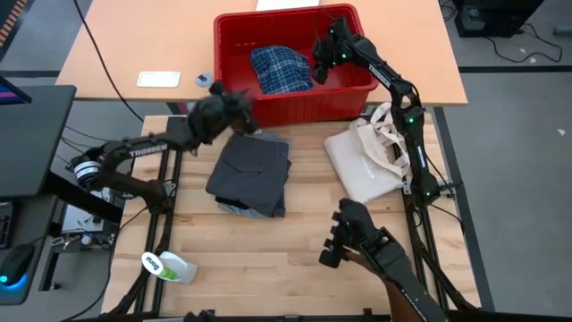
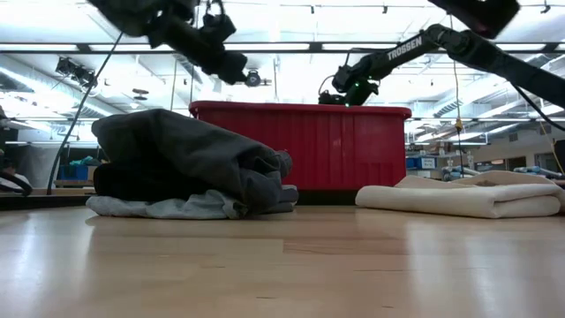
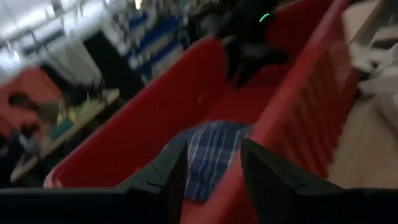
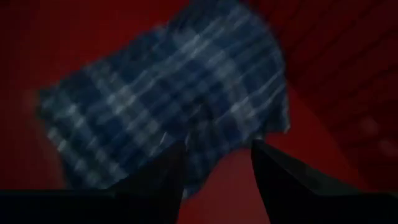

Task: Fold Laundry from Bin
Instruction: Remove the blue short from the laundry organizer

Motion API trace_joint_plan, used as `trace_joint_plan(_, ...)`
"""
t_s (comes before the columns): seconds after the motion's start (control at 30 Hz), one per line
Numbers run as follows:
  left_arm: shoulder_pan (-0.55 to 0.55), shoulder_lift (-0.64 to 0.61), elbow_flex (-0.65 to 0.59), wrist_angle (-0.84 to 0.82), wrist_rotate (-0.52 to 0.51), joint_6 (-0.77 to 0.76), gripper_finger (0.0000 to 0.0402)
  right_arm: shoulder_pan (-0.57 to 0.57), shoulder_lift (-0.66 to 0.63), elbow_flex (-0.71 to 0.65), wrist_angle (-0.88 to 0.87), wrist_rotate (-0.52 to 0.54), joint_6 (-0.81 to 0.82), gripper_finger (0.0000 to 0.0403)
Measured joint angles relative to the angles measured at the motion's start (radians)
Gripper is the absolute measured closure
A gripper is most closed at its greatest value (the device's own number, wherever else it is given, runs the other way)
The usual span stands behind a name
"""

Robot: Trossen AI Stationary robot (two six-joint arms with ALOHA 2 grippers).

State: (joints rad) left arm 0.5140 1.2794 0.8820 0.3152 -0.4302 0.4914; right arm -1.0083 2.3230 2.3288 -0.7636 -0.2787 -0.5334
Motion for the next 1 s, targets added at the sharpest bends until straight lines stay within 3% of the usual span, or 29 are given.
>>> trace_joint_plan(0.13,0.061,0.049,0.171,-0.224,-0.004,-0.072,0.0249,0.011,0.000,0.000,-0.099,0.001,-0.056,0.0213)
trace_joint_plan(0.3,0.116,0.108,0.300,-0.362,-0.001,-0.112,0.0249,0.048,0.000,0.000,-0.174,-0.001,-0.129,0.0213)
trace_joint_plan(0.73,0.110,0.263,0.321,-0.533,0.055,-0.227,0.0249,0.158,-0.002,-0.125,-0.265,0.073,-0.255,0.0213)
trace_joint_plan(1.0,0.070,0.280,0.322,-0.613,0.059,-0.250,0.0249,0.152,-0.005,-0.083,-0.129,0.058,-0.201,0.0213)
